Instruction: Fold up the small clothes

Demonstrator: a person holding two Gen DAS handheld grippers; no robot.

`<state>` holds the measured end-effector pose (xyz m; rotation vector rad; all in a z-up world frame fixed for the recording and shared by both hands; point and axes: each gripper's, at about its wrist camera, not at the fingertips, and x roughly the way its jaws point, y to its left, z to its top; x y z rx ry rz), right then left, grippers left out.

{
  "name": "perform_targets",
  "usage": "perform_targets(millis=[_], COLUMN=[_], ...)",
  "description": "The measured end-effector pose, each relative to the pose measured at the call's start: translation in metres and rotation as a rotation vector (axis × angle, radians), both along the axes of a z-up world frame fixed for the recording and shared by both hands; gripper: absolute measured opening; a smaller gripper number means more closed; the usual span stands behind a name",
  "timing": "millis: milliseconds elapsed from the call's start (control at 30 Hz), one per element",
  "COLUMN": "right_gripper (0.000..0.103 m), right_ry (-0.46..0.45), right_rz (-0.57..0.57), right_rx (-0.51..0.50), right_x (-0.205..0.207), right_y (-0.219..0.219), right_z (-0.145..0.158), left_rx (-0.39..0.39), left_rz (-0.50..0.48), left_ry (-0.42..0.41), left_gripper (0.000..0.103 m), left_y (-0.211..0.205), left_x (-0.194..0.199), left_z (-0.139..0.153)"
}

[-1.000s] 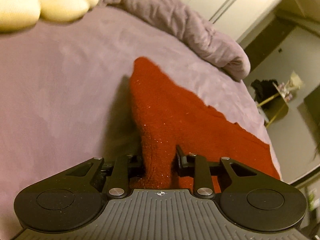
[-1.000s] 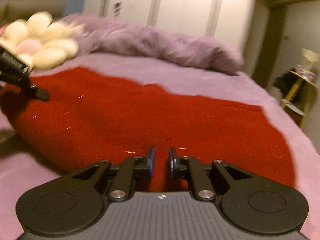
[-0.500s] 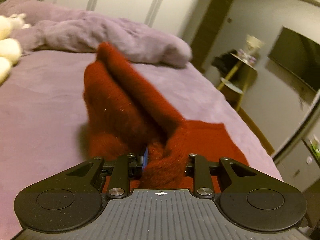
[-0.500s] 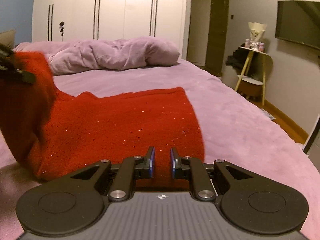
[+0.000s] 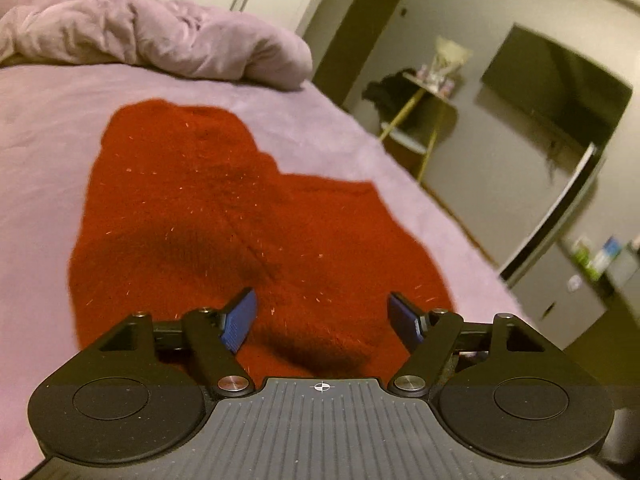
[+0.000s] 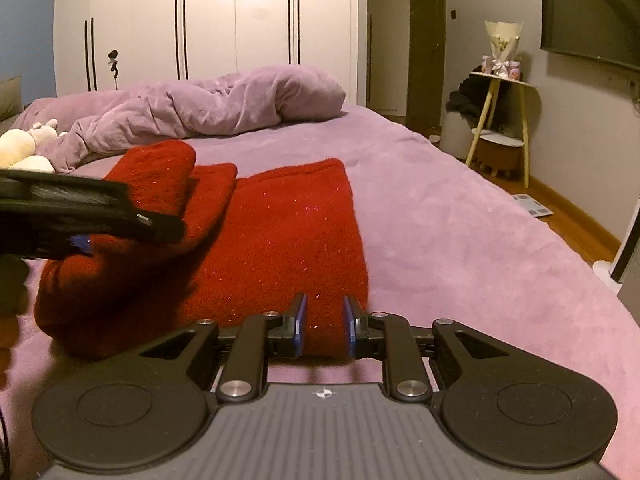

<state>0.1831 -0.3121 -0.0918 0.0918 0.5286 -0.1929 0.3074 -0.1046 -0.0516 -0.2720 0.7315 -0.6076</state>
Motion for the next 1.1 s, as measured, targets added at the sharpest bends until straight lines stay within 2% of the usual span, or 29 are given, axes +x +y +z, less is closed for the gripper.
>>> perform_targets(millis=[133, 233, 300, 367, 400, 433, 500, 533, 633, 733, 833, 900, 967, 1033, 1100], right_gripper=[0.022, 0.023, 0.027, 0.04, 0.045, 0.056, 0.067, 0.075, 0.076, 0.078, 0.075, 0.059, 0.03, 0.016, 0.014], right_ry=[-0.007, -0.031, -0.047, -0.053, -0.05, -0.04, -0.003, 0.033, 0.129, 0.192, 0.201, 0.196, 0.194, 0.188, 0.166], right_rz=[0.013, 0.05, 0.089, 0.148, 0.183, 0.21, 0.258, 0.272, 0.298, 0.293, 0.297, 0.327, 0.365, 0.369, 0.386], right_rx=[0.021, 0.048, 0.091, 0.157, 0.201, 0.244, 0.347, 0.394, 0.555, 0.616, 0.6, 0.542, 0.504, 0.403, 0.314], right_x=[0.004, 0.012, 0.022, 0.036, 0.047, 0.057, 0.082, 0.095, 0.135, 0.164, 0.176, 0.178, 0.177, 0.175, 0.168], right_y=[-0.004, -0.001, 0.004, 0.009, 0.011, 0.012, 0.012, 0.012, 0.01, 0.014, 0.024, 0.037, 0.049, 0.06, 0.067], right_z=[0.005, 0.017, 0.028, 0.038, 0.042, 0.045, 0.047, 0.046, 0.033, 0.021, 0.017, 0.021, 0.023, 0.026, 0.031], left_rx=[-0.037, -0.014, 0.004, 0.004, 0.004, 0.013, 0.027, 0.03, 0.045, 0.069, 0.088, 0.095, 0.096, 0.095, 0.103], left_rz=[0.047, 0.16, 0.238, 0.279, 0.279, 0.29, 0.284, 0.272, 0.233, 0.2, 0.19, 0.182, 0.177, 0.18, 0.153], left_ry=[-0.015, -0.011, 0.029, 0.097, 0.129, 0.148, 0.15, 0.15, 0.149, 0.146, 0.134, 0.129, 0.131, 0.127, 0.08], left_gripper=[0.079, 0.082, 0.081, 0.08, 0.08, 0.079, 0.079, 0.079, 0.079, 0.079, 0.079, 0.079, 0.08, 0.079, 0.08], left_y=[0.034, 0.061, 0.08, 0.091, 0.093, 0.094, 0.091, 0.089, 0.083, 0.075, 0.072, 0.07, 0.068, 0.07, 0.072], left_x=[-0.018, -0.023, -0.015, -0.002, 0.004, 0.008, 0.009, 0.01, 0.016, 0.023, 0.023, 0.024, 0.021, 0.014, -0.004], left_z=[0.02, 0.024, 0.017, 0.006, -0.002, -0.007, -0.016, -0.018, -0.02, -0.023, -0.026, -0.028, -0.03, -0.026, -0.018])
